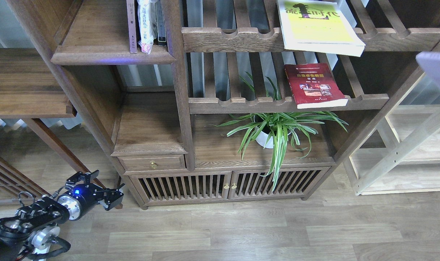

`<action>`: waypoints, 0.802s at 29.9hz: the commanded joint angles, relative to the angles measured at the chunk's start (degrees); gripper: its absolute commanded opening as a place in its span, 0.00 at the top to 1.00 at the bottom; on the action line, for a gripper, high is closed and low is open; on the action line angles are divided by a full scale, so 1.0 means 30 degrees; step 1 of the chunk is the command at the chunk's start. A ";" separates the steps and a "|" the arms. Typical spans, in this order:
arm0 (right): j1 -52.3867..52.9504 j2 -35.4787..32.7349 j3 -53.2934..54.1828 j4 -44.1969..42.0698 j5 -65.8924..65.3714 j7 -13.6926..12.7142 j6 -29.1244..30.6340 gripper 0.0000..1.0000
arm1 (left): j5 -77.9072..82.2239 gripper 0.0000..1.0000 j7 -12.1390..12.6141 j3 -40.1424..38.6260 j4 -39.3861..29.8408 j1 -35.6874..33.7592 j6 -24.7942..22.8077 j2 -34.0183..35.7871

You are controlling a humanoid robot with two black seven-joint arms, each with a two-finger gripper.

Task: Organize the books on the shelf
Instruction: 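Pull the lavender book off the shelf and lower it with the right gripper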

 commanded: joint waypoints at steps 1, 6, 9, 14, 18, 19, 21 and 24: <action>-0.0039 0.0002 -0.1003 -0.0053 -0.0303 0.0001 -0.0131 0.97 | 0.0021 0.00 0.0009 0.0113 -0.0001 -0.0032 -0.0003 -0.0381; -0.0069 0.0002 -0.2672 -0.0082 -0.1064 0.0001 -0.0890 0.96 | 0.0080 0.00 0.0009 0.0259 -0.0001 -0.0090 -0.0003 -0.1229; -0.0127 0.0049 -0.3844 -0.0141 -0.1533 0.0001 -0.1915 0.96 | 0.0080 0.00 0.0009 0.0230 -0.0001 -0.0295 -0.0003 -0.1903; -0.1149 0.2831 -0.4960 -0.0229 -0.1740 0.0001 -0.4286 0.96 | 0.0080 0.00 0.0038 0.0259 -0.0001 -0.0939 -0.0032 -0.3075; -0.3461 0.5700 -0.4815 -0.0609 -0.1769 0.0001 -0.6309 0.96 | 0.0225 0.00 0.0126 0.0347 -0.0001 -0.1407 -0.0178 -0.3924; -0.3815 0.6288 -0.4814 -0.0697 -0.1769 0.0001 -0.6516 0.96 | 0.0458 0.00 0.0155 0.0492 -0.0001 -0.1495 -0.0178 -0.4130; -0.4431 0.7459 -0.4814 -0.0844 -0.1798 0.0001 -0.6868 0.96 | 0.1276 0.00 0.0156 0.0902 -0.0001 -0.1642 -0.0179 -0.4627; -0.5105 0.9012 -0.4814 -0.0961 -0.2119 0.0001 -0.7307 0.96 | 0.2070 0.00 0.0127 0.1021 -0.0001 -0.1701 -0.0208 -0.5359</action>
